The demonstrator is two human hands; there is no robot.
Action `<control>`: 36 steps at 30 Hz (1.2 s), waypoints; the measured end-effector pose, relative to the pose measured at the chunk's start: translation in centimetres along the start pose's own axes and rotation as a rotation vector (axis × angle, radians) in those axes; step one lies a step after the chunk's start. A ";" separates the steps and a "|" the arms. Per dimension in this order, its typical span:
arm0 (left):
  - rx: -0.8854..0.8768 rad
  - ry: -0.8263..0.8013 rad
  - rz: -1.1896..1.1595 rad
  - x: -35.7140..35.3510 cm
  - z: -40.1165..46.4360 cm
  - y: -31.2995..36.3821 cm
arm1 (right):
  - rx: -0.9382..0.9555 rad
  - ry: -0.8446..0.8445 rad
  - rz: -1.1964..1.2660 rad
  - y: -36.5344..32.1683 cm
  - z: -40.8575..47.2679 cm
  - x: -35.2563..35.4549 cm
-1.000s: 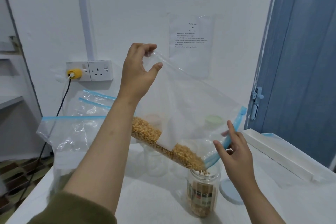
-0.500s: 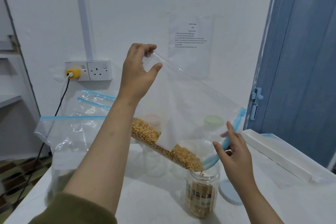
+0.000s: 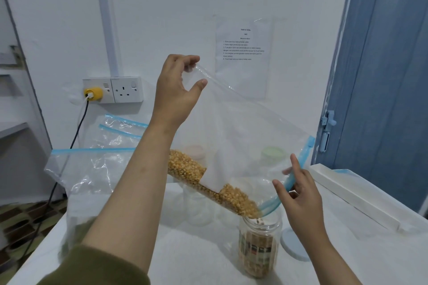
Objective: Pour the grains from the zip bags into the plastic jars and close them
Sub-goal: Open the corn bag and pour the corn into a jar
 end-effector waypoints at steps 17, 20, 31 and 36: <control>-0.004 0.000 -0.005 -0.1 -0.1 0.2 | -0.002 0.004 0.010 0.2 -0.2 0.0; -0.005 -0.004 0.000 -0.1 -0.1 0.2 | -0.004 0.003 0.023 0.3 -0.3 0.0; -0.001 -0.004 0.000 0.0 -0.1 0.5 | -0.004 -0.005 0.026 0.4 -0.5 0.0; -0.003 -0.007 0.007 0.0 -0.1 0.7 | -0.008 -0.009 0.032 0.2 -0.5 0.0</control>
Point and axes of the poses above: each hand's wrist, its own z-axis towards the middle knuckle, its own x-axis out of the back of the hand, y = z × x, the point moved 10 cm from there along z, towards the middle knuckle, and after that the axes turned 5 degrees about -y, right-handed, at the moved point
